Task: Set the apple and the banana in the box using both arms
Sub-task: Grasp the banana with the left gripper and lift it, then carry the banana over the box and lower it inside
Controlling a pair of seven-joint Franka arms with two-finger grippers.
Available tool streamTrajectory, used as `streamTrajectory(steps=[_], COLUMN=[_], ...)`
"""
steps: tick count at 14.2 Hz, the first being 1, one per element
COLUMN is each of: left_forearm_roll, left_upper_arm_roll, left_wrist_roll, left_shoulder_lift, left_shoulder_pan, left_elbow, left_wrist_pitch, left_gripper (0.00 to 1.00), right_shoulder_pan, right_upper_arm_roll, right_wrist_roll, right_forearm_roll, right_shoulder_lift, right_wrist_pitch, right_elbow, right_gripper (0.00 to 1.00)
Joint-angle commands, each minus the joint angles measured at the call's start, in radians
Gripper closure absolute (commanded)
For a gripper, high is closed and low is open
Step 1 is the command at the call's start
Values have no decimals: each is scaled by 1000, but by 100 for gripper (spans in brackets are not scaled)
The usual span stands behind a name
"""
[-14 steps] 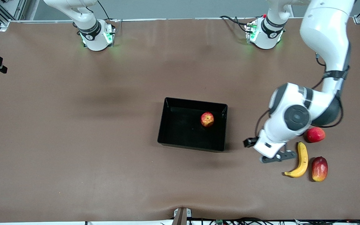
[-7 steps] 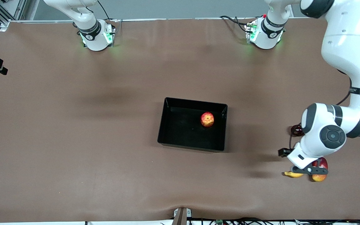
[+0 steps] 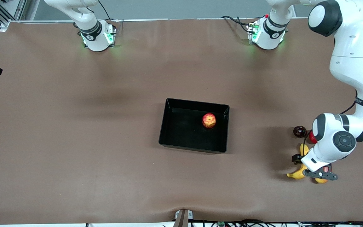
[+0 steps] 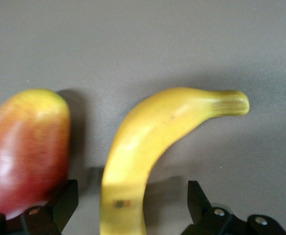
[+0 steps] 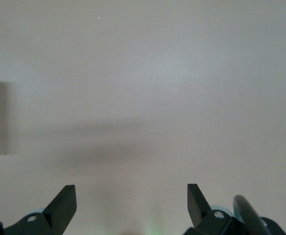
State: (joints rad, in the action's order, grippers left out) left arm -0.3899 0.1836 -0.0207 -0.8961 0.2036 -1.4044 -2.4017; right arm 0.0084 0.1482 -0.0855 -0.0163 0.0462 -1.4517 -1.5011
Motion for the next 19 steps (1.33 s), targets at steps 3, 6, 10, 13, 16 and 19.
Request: streamTrajectory(steps=[3,6,10,13,16,19], left_forearm_roll=[-23,-20,-8,-6,-6,-7], left_upper_arm_roll=[-4,-3,66,163,270,348], left_wrist_roll=[1,1,11,85,256,396], left_shoulder_lift=[19,35,112,181,220,241], left_shoulder_pan=[-9,-13,-35,-50,-72,-125], left_elbow=[4,4,5,7,7,7], left_wrist_pitch=[-7,-4,71,209,286,343], left_gripper=[100,100,100,100,100,100], right_shoulder_pan=[-44,-47,-50,-44,-47,-47], right_upper_arm_roll=[-12,-12,-12,-12,-13,-13], right_wrist_roll=[13,13,13,13,13,13], right_forearm_roll=[1,-1,1,1,1,1], right_shoulder_lift=[-3,-2,-3,-5,-5,-5], right_wrist_pitch=[2,-6,-4,-1,-1,1], right_elbow=[8,8,5,7,5,5], right_gripper=[0,0,0,0,0,0])
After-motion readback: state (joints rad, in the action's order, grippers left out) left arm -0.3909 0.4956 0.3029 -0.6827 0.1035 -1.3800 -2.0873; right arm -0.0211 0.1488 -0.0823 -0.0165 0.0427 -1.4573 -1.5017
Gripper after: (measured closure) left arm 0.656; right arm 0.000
